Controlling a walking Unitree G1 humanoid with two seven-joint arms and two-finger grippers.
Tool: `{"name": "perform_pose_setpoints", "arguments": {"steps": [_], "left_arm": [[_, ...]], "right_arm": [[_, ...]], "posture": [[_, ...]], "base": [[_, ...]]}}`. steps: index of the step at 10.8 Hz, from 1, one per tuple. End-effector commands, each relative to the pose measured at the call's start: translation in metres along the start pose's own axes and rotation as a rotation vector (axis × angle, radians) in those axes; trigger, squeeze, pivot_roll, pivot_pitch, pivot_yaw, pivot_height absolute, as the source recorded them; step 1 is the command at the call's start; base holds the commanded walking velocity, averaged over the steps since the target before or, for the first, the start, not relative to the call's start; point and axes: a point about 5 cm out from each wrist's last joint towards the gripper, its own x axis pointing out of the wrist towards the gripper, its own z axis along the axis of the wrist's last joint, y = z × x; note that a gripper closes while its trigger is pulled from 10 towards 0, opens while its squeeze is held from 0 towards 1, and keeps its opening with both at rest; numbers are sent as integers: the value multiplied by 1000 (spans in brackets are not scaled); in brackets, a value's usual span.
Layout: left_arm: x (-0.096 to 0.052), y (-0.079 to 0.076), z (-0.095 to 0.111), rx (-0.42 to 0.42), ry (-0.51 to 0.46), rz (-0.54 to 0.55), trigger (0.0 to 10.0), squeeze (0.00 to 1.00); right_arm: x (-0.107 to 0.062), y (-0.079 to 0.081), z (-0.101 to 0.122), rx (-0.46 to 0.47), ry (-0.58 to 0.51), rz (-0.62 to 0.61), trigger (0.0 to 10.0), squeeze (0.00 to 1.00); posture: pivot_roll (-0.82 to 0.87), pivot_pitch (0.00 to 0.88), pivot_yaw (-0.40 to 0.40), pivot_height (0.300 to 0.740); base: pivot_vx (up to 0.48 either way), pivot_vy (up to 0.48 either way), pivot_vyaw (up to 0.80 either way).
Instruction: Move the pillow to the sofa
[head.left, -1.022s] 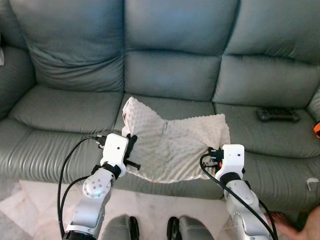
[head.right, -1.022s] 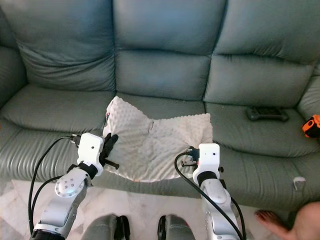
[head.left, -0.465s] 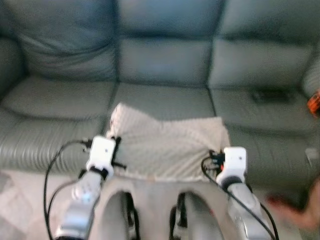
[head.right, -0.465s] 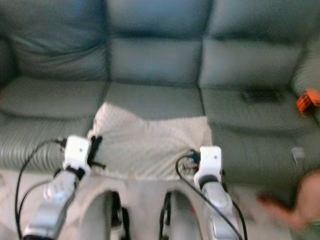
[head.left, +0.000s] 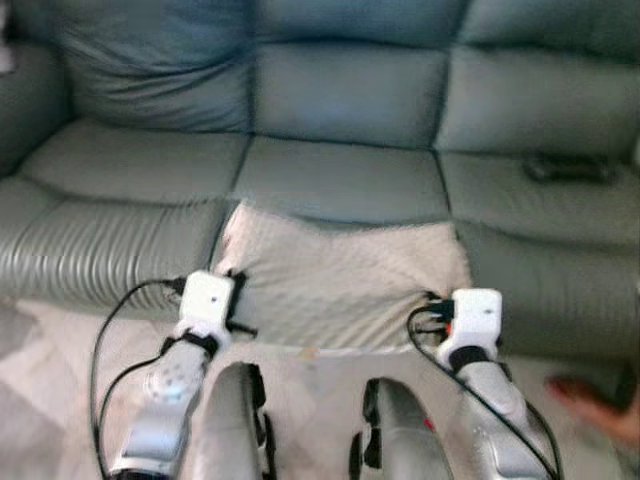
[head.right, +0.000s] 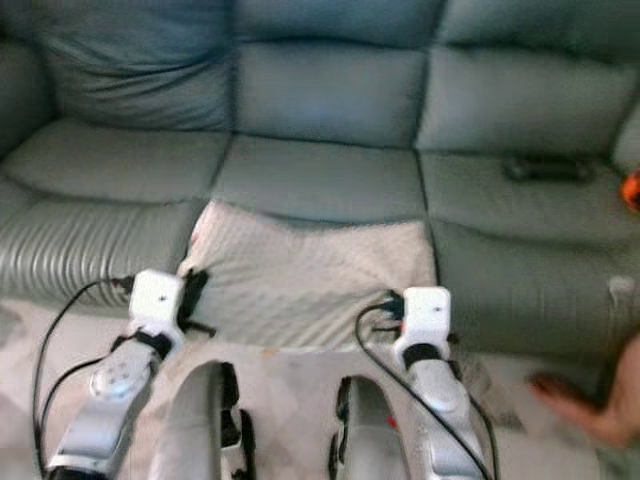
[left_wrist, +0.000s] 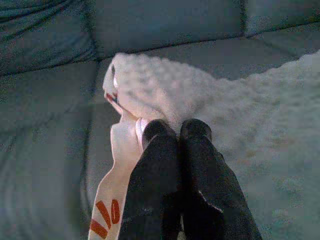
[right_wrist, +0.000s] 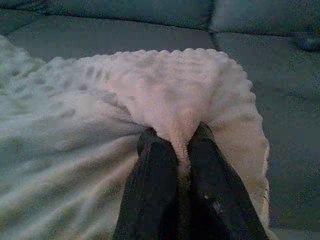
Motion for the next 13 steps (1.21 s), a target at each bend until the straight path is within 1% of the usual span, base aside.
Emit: {"name": "perform_pose_setpoints", "arguments": {"steps": [1,5,13], "left_arm": [[-1,0,5,-2,-24,-19,10000,0],[2,-4,8,-19,-36,-46,10000,0],[3,-11,7,-43,-35,-81,10000,0]], "right_arm": [[2,-2,6,-3,-32,-9,10000,0],[4,-1,6,-5,-34,-5,10000,0],[3,1,5,-8,-23,6,10000,0]], "posture": [[-26,132,-16,638],[-28,130,-18,638],[-38,138,-18,638]], "base": [[0,0,0],[296,0,0],[397,0,0]]}}
